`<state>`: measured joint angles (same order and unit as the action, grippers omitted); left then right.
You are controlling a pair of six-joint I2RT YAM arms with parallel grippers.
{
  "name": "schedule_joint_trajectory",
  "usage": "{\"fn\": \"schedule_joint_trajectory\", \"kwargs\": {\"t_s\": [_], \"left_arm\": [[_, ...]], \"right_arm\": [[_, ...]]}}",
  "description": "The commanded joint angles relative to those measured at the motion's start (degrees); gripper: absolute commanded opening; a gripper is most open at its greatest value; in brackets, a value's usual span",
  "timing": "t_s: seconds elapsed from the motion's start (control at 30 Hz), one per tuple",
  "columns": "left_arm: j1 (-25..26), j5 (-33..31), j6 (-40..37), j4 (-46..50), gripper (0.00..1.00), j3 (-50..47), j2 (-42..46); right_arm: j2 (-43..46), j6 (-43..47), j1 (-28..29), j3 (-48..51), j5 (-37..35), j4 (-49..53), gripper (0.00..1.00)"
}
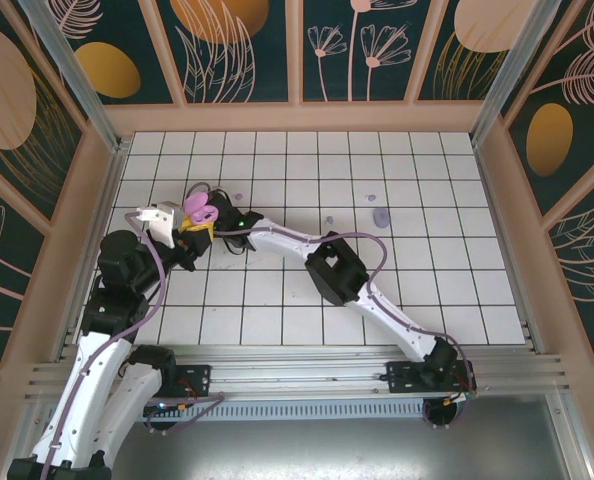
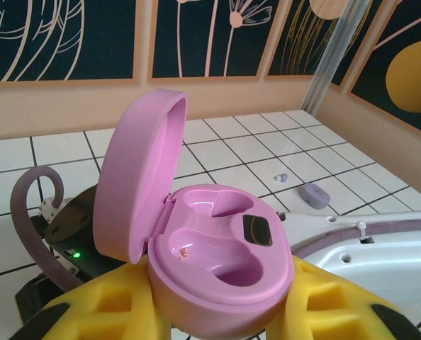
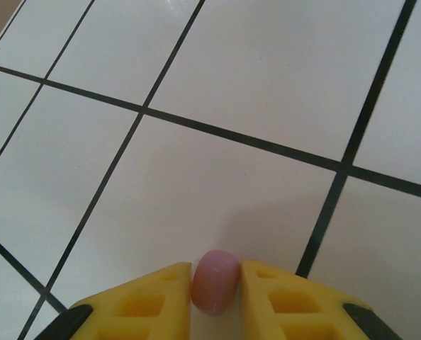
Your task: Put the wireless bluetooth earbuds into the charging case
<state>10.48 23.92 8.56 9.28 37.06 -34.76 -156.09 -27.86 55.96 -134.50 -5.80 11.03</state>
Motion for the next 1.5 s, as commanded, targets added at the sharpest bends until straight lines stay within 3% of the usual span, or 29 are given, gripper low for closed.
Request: {"fn": "schedule_joint_trajectory", "kwargs": {"t_s": [0.0,0.3,0.57,0.83,0.93,1.07,1.23,1.47], "left_arm": [[-0.29,0.32,-0.21,-0.49,0.09,0.02,0.4],[-0.29,1.29,0.41,-1.58,0.09,-0.43,0.05],[-0.33,6.77,1.58,-8.29,0.1,-3.1,-1.98],[0.12,12.14,4.76,-20.19,0.08,-7.49,-7.6],[2.41,12.48,3.04,-23.92,0.09,-8.49,-10.02],[7.49,12.81,-4.07,-24.26,0.1,-6.73,-14.36],[9.66,12.3,-8.21,-26.9,0.1,-4.07,-20.57],[13.85,8.74,-14.13,-28.49,0.1,2.13,-30.78]], "right_arm": [[5.7,-2.05,-1.35,4.07,1.85,4.3,0.21],[17.49,-3.37,-3.74,19.42,3.22,3.46,0.16],[35.18,-6.16,-8.81,45.31,4.3,0.08,0.15],[51.28,-3.37,-14.2,62.52,3.64,9.17,0.15],[56.97,-3.1,-16.06,67.11,3.9,11.38,0.15],[63.69,-1.73,-17.51,68.05,2.49,15.29,0.15],[69.01,1.36,-17.74,61.41,0.13,23.57,0.15],[77.38,3.86,-17.91,60.69,0.97,26.0,0.15]]}}
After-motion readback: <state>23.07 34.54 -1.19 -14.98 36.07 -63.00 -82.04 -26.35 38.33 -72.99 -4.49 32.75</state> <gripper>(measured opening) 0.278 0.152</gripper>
